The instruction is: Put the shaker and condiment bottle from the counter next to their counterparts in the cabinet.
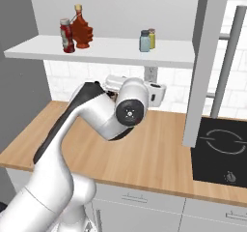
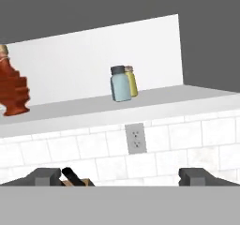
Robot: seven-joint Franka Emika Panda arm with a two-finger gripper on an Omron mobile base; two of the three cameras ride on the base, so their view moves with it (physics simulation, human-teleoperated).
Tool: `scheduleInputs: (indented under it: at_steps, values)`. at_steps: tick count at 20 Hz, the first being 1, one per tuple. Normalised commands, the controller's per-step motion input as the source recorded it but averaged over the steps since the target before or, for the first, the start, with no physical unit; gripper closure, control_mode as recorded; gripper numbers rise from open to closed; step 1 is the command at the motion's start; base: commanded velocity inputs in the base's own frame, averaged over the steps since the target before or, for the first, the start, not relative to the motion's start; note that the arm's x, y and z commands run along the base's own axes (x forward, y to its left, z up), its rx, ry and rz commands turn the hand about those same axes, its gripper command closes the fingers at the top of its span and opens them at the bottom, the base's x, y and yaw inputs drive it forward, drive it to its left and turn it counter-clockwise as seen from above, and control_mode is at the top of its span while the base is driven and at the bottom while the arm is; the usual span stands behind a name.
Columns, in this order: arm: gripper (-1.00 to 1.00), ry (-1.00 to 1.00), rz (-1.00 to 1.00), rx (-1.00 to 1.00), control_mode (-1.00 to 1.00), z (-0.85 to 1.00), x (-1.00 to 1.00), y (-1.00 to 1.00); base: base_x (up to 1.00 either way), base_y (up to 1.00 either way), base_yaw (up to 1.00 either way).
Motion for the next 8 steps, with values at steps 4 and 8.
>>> scheduleInputs:
  at_steps: [4, 8]
  values:
    - [-1.00, 0.07, 0.00, 0.09, -1.00, 0.27, -1.00, 0.00, 0.00, 0.00, 0.00]
    - [-1.00, 0.09, 0.00, 0.07, -1.00, 0.42, -1.00, -0.01, 0.00, 0.00, 0.00]
